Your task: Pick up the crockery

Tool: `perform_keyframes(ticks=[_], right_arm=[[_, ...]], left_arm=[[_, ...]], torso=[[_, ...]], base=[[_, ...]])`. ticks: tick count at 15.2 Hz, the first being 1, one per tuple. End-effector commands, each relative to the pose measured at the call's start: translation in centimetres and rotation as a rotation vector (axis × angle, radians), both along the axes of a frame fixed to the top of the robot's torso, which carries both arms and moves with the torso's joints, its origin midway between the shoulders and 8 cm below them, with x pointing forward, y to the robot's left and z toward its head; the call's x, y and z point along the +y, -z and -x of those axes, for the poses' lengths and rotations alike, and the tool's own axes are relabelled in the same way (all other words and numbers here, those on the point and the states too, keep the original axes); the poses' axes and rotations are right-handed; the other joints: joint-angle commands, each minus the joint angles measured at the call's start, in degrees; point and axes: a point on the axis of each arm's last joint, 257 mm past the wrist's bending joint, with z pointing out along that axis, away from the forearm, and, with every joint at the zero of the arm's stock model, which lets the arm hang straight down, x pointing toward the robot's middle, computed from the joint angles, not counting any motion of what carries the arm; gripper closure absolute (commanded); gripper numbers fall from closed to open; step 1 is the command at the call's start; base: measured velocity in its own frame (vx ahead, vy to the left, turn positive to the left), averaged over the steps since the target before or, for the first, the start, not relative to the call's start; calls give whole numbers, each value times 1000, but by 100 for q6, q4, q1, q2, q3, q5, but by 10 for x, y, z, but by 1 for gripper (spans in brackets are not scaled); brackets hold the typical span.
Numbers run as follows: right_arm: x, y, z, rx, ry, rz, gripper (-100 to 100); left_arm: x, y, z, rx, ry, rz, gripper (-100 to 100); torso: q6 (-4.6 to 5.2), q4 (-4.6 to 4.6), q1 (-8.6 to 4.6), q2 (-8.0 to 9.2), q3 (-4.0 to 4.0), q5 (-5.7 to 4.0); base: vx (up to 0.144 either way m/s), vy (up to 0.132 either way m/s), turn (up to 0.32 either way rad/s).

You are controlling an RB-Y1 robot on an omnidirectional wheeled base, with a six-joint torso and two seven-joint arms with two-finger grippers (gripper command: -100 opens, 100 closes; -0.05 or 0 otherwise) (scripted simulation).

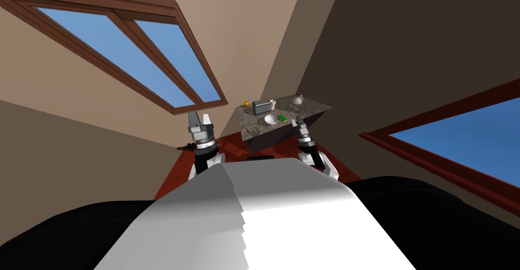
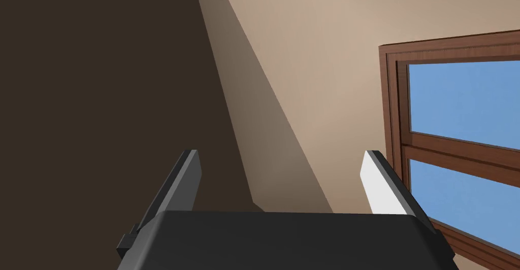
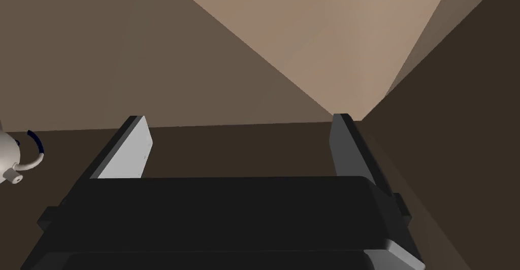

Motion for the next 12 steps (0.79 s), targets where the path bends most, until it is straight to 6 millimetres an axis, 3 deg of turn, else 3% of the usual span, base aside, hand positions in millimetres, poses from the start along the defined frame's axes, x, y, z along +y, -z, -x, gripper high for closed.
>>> perform_keyframes(ticks=[1,4,5,7,10,12], right_arm=[[-11,23,0,53,13,79,-100],[-18,40,0,99,8,165,-100],[-30,57,1,139,25,216,-100],[-29,57,1,143,12,239,-100],[-54,91,6,228,31,369,-100],[-54,90,5,231,18,391,-100]], left_arm=[[0,0,0,0,0,0,0],[0,0,0,0,0,0,0],[0,0,0,0,0,0,0],[0,0,0,0,0,0,0],[0,0,0,0,0,0,0],[0,0,0,0,0,0,0]], torso=[[0,0,0,0,0,0],[-1,0,6,2,1,1],[0,1,8,3,2,2],[0,1,12,2,1,3],[-1,0,-5,-1,-1,0],[-1,0,-1,-3,-2,0]], base=[[-26,135,175],[-30,132,148],[-28,155,144],[-15,117,83],[-12,108,163],[-11,101,105]])
